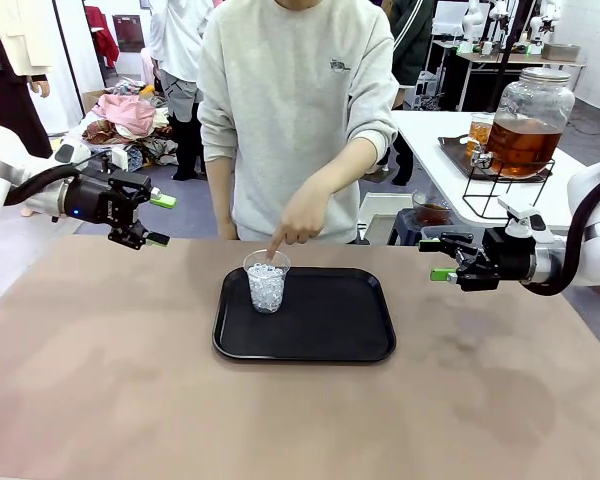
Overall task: Pour the drink into the iced cup.
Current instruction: Pick up the iced cup indicated by the human and present it to them.
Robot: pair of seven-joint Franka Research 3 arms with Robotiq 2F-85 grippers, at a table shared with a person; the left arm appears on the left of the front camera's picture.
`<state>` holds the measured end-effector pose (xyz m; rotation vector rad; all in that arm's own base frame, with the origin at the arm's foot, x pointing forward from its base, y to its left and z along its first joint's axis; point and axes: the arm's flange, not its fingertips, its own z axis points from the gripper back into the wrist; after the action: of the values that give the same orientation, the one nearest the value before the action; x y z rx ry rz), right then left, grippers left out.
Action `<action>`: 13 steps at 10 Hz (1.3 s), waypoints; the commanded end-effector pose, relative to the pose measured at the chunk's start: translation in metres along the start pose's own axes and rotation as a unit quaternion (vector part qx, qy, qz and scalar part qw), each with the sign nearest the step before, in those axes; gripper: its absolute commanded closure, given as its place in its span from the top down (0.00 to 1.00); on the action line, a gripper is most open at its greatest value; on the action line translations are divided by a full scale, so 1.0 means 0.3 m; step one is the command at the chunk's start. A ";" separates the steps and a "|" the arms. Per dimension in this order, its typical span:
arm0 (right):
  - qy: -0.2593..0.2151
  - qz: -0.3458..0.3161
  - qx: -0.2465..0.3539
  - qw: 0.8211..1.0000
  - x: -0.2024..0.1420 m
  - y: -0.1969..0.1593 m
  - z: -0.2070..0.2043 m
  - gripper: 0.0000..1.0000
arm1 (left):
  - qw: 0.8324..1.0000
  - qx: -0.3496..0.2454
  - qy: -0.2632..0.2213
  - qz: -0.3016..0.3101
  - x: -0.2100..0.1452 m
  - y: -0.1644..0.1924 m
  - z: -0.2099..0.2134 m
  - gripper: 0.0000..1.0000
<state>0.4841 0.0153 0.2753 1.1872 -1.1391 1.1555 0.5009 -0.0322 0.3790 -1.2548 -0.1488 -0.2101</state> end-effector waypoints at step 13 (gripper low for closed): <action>0.002 0.003 0.000 1.000 0.007 -0.003 -0.003 1.00 | 0.896 -0.003 -0.034 -0.442 0.005 0.007 -0.048 1.00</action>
<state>0.4842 0.0153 0.2753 1.1872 -1.1391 1.1556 0.5034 -0.0416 0.3829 -1.1409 -0.6409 -0.8464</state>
